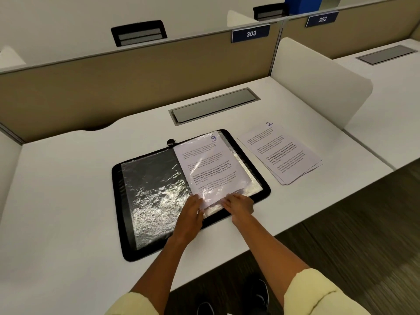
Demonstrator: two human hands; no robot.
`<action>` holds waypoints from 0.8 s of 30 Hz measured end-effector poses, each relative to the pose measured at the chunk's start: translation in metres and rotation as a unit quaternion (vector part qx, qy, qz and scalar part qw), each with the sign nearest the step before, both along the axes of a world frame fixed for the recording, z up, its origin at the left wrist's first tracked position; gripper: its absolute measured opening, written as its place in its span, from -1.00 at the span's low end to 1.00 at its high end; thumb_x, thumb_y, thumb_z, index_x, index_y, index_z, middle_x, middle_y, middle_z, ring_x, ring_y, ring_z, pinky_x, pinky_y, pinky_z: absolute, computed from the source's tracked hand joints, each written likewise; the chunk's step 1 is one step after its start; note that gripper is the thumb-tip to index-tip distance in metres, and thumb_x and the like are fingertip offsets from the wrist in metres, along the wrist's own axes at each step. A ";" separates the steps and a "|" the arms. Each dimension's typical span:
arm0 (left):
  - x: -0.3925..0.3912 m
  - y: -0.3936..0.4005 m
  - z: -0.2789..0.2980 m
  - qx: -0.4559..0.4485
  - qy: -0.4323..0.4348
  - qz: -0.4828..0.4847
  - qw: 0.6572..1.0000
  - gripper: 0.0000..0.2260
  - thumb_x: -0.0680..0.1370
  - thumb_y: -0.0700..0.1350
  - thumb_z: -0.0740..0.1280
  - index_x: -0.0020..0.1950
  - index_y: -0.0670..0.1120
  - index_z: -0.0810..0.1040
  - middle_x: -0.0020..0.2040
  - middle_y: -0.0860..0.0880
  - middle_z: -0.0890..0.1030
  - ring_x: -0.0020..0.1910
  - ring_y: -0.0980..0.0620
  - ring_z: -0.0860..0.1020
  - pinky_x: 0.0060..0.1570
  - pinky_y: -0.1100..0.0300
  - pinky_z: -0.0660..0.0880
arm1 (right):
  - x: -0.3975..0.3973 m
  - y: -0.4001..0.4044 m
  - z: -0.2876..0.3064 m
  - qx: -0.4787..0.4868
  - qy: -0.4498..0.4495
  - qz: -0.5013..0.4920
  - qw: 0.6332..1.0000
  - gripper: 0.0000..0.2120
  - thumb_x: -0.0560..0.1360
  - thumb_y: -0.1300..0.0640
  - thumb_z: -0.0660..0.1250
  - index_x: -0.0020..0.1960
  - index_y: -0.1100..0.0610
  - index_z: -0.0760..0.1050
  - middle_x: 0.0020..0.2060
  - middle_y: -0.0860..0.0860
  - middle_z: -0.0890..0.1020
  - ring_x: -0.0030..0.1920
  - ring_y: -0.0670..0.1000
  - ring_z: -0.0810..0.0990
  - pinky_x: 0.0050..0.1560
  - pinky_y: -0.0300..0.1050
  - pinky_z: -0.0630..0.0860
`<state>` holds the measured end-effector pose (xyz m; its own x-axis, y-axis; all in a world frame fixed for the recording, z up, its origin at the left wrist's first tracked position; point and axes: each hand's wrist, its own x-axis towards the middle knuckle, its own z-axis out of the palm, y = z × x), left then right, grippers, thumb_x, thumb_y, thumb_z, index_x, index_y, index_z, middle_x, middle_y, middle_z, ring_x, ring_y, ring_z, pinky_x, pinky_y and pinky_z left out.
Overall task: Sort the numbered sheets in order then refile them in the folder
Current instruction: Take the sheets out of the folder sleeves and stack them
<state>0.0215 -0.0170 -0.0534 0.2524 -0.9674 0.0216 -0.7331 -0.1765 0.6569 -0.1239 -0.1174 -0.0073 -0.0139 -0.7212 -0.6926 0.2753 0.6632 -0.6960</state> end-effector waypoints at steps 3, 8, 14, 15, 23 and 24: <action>0.000 0.003 -0.001 0.006 -0.019 -0.009 1.000 -0.60 0.64 -0.23 0.17 0.50 -0.21 0.31 0.54 -0.15 0.25 0.55 -0.11 0.14 0.52 0.11 0.04 | -0.013 0.013 0.000 -0.017 0.034 -0.009 0.999 -0.89 0.45 0.41 0.43 -0.04 0.31 0.60 -0.19 0.23 0.69 -0.25 0.12 0.72 -0.20 -0.12 0.66; 0.000 0.002 -0.008 0.009 -0.053 -0.022 0.998 -0.56 0.61 -0.18 0.10 0.49 -0.26 0.30 0.53 -0.22 0.22 0.54 -0.24 0.12 0.47 0.03 -0.01 | -0.041 0.044 -0.003 -0.028 0.100 -0.032 0.994 -0.93 0.46 0.32 0.46 -0.14 0.20 0.60 -0.20 0.19 0.70 -0.18 0.13 0.71 -0.15 -0.11 0.67; -0.007 -0.001 -0.011 0.031 -0.086 -0.033 0.995 -0.58 0.67 -0.17 0.11 0.54 -0.20 0.22 0.58 -0.18 0.12 0.57 -0.21 0.02 0.50 -0.13 -0.01 | -0.065 0.072 -0.012 -0.012 0.143 -0.037 0.989 -0.94 0.50 0.24 0.45 -0.15 0.20 0.60 -0.21 0.14 0.70 -0.19 0.09 0.71 -0.04 0.00 0.68; -0.008 0.000 -0.010 0.037 -0.093 -0.033 0.994 -0.57 0.68 -0.16 0.10 0.55 -0.19 0.19 0.58 -0.17 0.09 0.58 -0.19 -0.01 0.51 -0.12 -0.03 | -0.067 0.074 -0.013 -0.011 0.133 -0.034 0.990 -0.94 0.50 0.23 0.45 -0.13 0.20 0.61 -0.18 0.14 0.70 -0.17 0.09 0.71 -0.04 -0.01 0.68; -0.011 0.003 0.001 0.066 -0.143 -0.054 0.986 -0.56 0.69 -0.12 0.05 0.57 -0.15 0.13 0.60 -0.15 0.01 0.58 -0.16 -0.08 0.50 -0.17 -0.08 | -0.071 0.065 -0.004 -0.031 0.076 -0.033 0.996 -0.93 0.50 0.32 0.44 -0.10 0.18 0.61 -0.07 0.11 0.68 -0.05 0.10 0.68 -0.07 -0.06 0.68; -0.011 0.003 0.001 0.064 -0.147 -0.057 0.985 -0.56 0.69 -0.12 0.06 0.57 -0.16 0.15 0.60 -0.15 0.03 0.58 -0.17 -0.06 0.50 -0.19 -0.07 | -0.071 0.063 -0.003 -0.028 0.077 -0.033 0.996 -0.90 0.50 0.34 0.43 -0.14 0.18 0.61 -0.07 0.12 0.68 -0.04 0.11 0.68 -0.05 -0.04 0.68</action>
